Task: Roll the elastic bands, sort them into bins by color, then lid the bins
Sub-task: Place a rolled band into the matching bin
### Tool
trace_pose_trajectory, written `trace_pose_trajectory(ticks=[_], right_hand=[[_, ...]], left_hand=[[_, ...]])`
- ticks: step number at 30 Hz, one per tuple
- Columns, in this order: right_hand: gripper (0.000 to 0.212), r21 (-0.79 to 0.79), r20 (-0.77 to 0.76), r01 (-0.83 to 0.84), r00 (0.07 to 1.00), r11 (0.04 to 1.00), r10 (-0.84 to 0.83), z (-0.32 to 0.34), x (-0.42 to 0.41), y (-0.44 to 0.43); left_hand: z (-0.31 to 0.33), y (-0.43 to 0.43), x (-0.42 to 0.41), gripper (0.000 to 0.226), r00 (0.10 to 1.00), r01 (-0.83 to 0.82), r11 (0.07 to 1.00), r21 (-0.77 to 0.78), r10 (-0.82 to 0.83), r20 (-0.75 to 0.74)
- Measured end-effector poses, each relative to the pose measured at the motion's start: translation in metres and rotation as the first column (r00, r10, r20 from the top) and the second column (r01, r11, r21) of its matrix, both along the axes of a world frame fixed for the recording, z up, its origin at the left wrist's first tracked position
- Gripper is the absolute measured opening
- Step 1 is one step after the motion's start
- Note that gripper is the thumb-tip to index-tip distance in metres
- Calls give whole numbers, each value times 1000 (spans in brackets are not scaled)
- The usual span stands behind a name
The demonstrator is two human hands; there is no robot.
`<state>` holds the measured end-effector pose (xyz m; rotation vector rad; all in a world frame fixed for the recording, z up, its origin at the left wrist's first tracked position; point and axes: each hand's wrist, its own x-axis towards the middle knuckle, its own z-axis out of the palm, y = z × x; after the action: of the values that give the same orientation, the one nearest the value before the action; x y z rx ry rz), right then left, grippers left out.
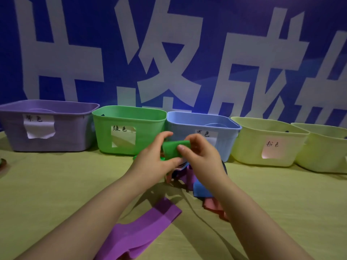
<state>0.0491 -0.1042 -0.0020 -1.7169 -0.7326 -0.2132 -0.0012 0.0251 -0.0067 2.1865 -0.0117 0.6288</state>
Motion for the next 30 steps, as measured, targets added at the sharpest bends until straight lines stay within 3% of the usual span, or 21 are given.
trace_pose_trajectory(ticks=[4, 7, 9, 12, 16, 19, 23, 30], right_hand=[[15, 314, -14, -89, 995, 945, 99, 15, -7, -4], [13, 403, -74, -115, 985, 908, 158, 21, -10, -8], [18, 427, -114, -116, 977, 897, 180, 20, -7, -9], [32, 427, -133, -88, 978, 900, 159, 17, -1, -13], [51, 326, -103, -44, 991, 944, 82, 14, 4, -14], [60, 177, -46, -36, 998, 984, 45, 14, 4, -15], [46, -23, -121, -77, 990, 997, 74, 17, 5, -23], [33, 169, -237, -176, 948, 970, 214, 19, 12, -34]], left_hand=[[-13, 5, 11, 50, 993, 65, 989, -136, -77, -84], [-26, 9, 16, 19, 984, 82, 988, -132, -100, -144], [-28, 13, 16, 18, 992, 17, 989, -150, -36, -122], [-23, 23, 15, 20, 992, -125, 957, -263, 116, -49], [-27, 34, 19, 18, 976, -215, 931, -295, 217, -24], [-33, 38, 21, 13, 950, -313, 930, -192, 308, -58], [-34, 42, 20, 9, 895, -442, 894, -64, 435, -102], [-38, 56, 20, 16, 816, -559, 829, 17, 554, -164]])
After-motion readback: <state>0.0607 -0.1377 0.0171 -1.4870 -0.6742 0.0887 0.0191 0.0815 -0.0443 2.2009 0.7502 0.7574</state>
